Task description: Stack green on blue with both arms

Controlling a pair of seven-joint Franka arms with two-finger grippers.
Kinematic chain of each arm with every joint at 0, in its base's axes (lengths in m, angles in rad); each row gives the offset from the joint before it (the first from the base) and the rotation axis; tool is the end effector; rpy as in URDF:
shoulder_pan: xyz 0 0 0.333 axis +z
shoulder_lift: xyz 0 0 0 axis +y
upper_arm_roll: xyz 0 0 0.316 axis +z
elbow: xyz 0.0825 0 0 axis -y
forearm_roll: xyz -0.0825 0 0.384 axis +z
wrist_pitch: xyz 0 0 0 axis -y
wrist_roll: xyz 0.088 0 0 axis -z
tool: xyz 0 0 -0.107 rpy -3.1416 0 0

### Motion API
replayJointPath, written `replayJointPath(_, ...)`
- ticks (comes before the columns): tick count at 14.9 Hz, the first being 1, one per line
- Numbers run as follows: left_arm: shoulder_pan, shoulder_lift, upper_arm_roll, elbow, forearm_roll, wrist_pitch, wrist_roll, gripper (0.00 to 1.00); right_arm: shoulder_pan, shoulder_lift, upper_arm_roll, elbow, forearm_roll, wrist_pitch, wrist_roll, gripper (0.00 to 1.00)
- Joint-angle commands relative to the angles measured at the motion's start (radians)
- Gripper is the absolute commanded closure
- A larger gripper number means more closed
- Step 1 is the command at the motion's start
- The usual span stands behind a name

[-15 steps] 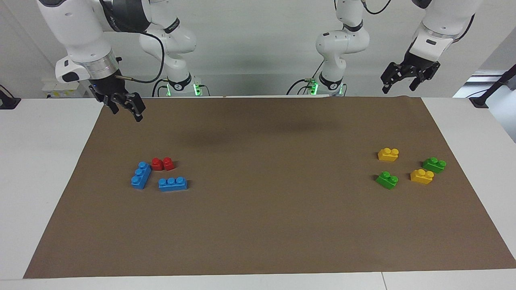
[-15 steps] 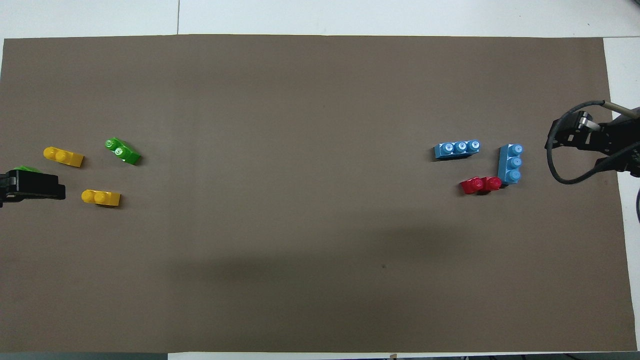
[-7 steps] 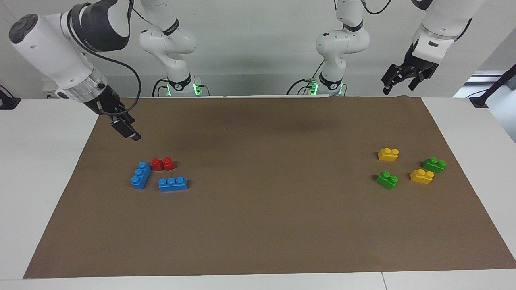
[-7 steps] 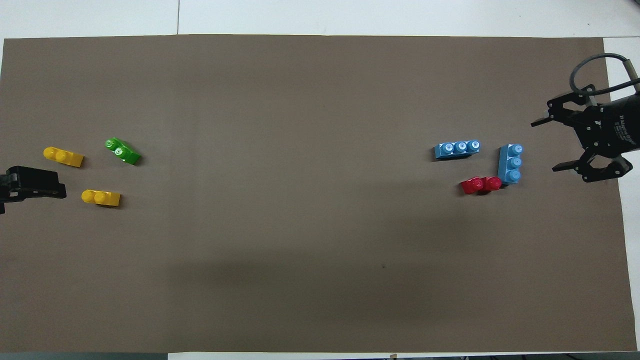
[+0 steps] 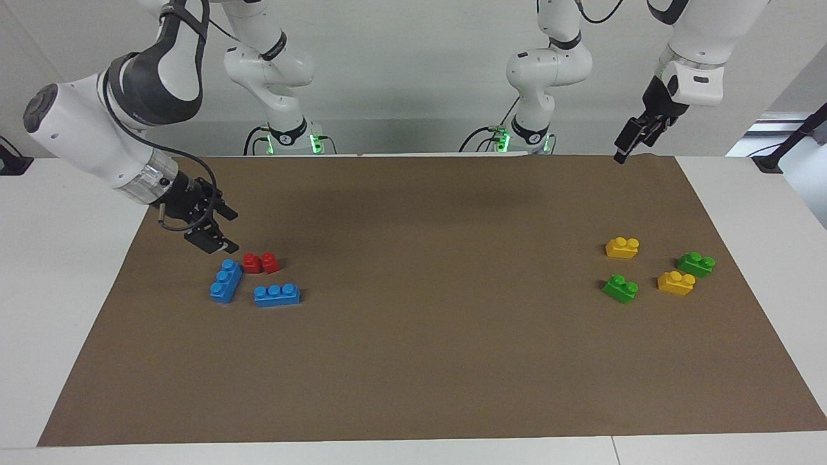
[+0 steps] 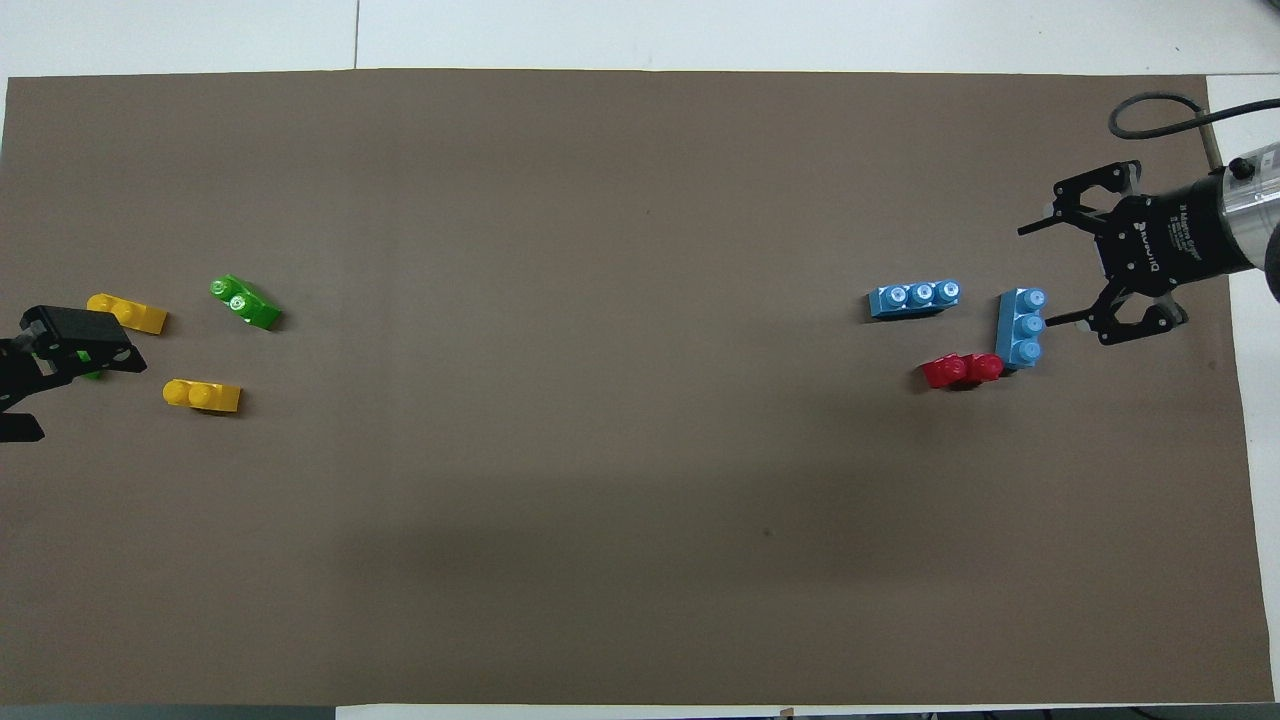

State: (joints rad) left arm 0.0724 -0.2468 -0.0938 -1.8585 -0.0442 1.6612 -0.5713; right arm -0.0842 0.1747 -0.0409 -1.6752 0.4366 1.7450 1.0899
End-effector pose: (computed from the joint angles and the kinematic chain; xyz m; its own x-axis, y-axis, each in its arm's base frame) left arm 0.4831 -0.0200 0.6232 0.8491 0.5273 0.0292 0.5260 -0.8494 0.0441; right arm 0.6068 -0.0364 0.4957 0.2477 -0.8778 -0.4100 -0.9685 -0.2364 -0.0790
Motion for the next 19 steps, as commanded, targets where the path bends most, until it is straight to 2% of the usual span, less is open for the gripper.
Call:
replayJointPath(1,0.007,-0.029,0.002,-0.076,-0.025,0.090,-0.123,0.00,-0.017,0.094,0.001,0.104,0.028,-0.019,0.018,0.06)
replayJointPath(7,0.018,0.009,0.005,-0.142,-0.031,0.186,-0.280,0.00,-0.019,0.203,0.001,0.120,0.065,-0.004,0.016,0.06)
replayJointPath(13,0.047,0.136,0.006,-0.136,-0.029,0.279,-0.288,0.00,-0.028,0.249,0.001,0.101,0.065,-0.004,-0.027,0.05)
replayJointPath(16,0.047,0.219,0.008,-0.122,-0.022,0.321,-0.286,0.00,-0.032,0.258,0.003,0.040,0.068,0.034,-0.033,0.05)
replayJointPath(19,0.049,0.288,0.008,-0.113,-0.013,0.379,-0.271,0.00,-0.034,0.258,0.003,0.023,0.090,0.027,-0.033,0.05)
